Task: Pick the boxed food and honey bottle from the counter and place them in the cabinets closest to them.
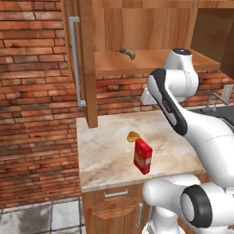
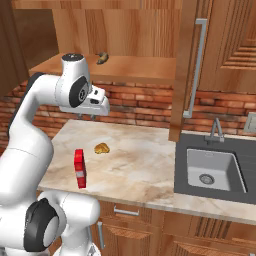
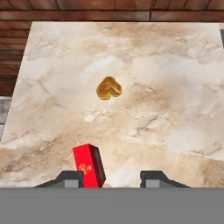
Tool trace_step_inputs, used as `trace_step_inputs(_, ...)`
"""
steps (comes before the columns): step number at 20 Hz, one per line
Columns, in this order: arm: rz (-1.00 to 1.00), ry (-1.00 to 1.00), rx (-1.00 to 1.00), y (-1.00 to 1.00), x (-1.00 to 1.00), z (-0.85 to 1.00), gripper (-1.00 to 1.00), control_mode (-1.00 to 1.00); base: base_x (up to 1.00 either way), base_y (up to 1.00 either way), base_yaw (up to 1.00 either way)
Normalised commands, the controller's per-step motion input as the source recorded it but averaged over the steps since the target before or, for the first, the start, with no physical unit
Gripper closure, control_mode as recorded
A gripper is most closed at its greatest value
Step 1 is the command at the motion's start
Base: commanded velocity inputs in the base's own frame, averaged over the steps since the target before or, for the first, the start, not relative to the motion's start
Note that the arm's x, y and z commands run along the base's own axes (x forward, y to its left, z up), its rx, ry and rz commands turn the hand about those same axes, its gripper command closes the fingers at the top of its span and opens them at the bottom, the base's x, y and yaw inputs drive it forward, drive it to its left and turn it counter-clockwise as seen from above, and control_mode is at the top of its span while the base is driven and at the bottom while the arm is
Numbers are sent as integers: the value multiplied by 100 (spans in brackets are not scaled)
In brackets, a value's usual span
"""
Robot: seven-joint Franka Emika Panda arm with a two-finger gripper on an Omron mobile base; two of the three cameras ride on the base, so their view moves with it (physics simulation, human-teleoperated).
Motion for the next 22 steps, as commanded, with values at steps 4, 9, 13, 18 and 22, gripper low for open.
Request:
trace_step_inputs(4,0,0,0,0,-7,0,-100,-100,0,0,0)
trace_step_inputs(9,0,-1,0,0,-16,-1,-100,-100,0,0,0)
trace_step_inputs(13,2,-5,-2,2,-21,-4,-100,-100,0,0,0)
trace_step_inputs(18,3,-2,-4,10,-5,-5,-100,-100,0,0,0)
trace_step_inputs(22,3,0,-1,14,0,-9,-100,-100,0,0,0)
